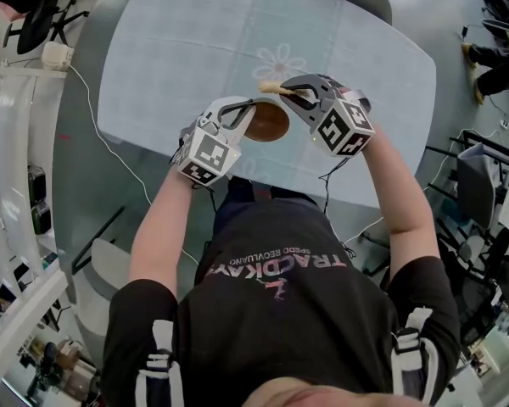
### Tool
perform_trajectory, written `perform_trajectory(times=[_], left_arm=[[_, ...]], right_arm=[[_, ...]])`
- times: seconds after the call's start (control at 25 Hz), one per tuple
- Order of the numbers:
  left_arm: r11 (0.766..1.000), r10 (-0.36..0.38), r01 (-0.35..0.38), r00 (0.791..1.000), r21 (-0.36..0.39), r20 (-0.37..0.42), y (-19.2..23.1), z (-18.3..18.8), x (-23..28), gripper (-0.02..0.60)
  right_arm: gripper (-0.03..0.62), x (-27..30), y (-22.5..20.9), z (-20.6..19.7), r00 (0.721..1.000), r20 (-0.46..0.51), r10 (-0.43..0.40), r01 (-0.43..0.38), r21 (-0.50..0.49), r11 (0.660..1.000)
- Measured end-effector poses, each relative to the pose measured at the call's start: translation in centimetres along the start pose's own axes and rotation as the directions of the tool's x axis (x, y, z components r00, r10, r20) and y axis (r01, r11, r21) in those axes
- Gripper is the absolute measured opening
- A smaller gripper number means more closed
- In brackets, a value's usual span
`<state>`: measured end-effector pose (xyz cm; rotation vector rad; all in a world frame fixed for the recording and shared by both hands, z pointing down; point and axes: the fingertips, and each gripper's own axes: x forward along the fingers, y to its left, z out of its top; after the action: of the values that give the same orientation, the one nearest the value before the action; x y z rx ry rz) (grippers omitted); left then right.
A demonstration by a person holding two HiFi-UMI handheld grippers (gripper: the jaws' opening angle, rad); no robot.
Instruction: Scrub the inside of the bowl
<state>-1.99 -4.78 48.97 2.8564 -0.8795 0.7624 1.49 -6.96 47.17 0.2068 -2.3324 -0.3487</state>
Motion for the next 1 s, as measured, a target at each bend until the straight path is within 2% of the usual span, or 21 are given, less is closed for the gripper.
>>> perform_trajectory(times=[0.16,0.28,0.52,0.68,0.76,0.84,0.92,1.0], left_arm=[[0.997,-0.068,0.068,0.998,0.041,-0.005,-1.3,0.5,0.2,0.028],[0.995,-0.068,0.069,0.997,0.078,-0.026,-1.2,0.3,0.1,0.026],[1.0,-0.001,0.001,1.0,-0.001,-0.001,0.8,0.2,0.1,0.028],[0.986,0.107,-0.106,0.994,-0.131,0.006,3.2,-0.2,-0.1,0.026],[0.961,0.17,-0.164,0.985,-0.22,0.008,4.5,-0.4,-0.5,0.028],[0.924,0.231,-0.215,0.973,-0.317,0.011,5.6,-0.5,-1.0,0.026],[0.873,0.285,-0.254,0.958,-0.417,0.013,6.7,-0.7,-1.4,0.026],[0.811,0.331,-0.278,0.944,-0.515,0.012,7.8,-1.0,-1.7,0.026]], right_arm=[[0.032,0.7,2.1,-1.0,0.994,-0.066,0.084,-0.094,-0.164,0.982],[0.032,1.2,2.6,-0.9,0.993,-0.084,0.085,-0.102,-0.218,0.971],[0.032,1.4,2.0,-1.5,0.994,-0.088,0.062,-0.079,-0.203,0.976],[0.032,1.3,1.2,-2.2,0.995,-0.098,0.022,-0.038,-0.16,0.986],[0.032,1.1,0.8,-2.5,0.995,-0.098,0.0,-0.012,-0.115,0.993],[0.032,0.8,0.7,-2.8,0.995,-0.099,-0.017,0.011,-0.069,0.998],[0.032,0.8,0.9,-3.2,0.994,-0.104,-0.029,0.027,-0.029,0.999],[0.032,1.0,1.4,-3.6,0.994,-0.107,-0.035,0.035,0.002,0.999]])
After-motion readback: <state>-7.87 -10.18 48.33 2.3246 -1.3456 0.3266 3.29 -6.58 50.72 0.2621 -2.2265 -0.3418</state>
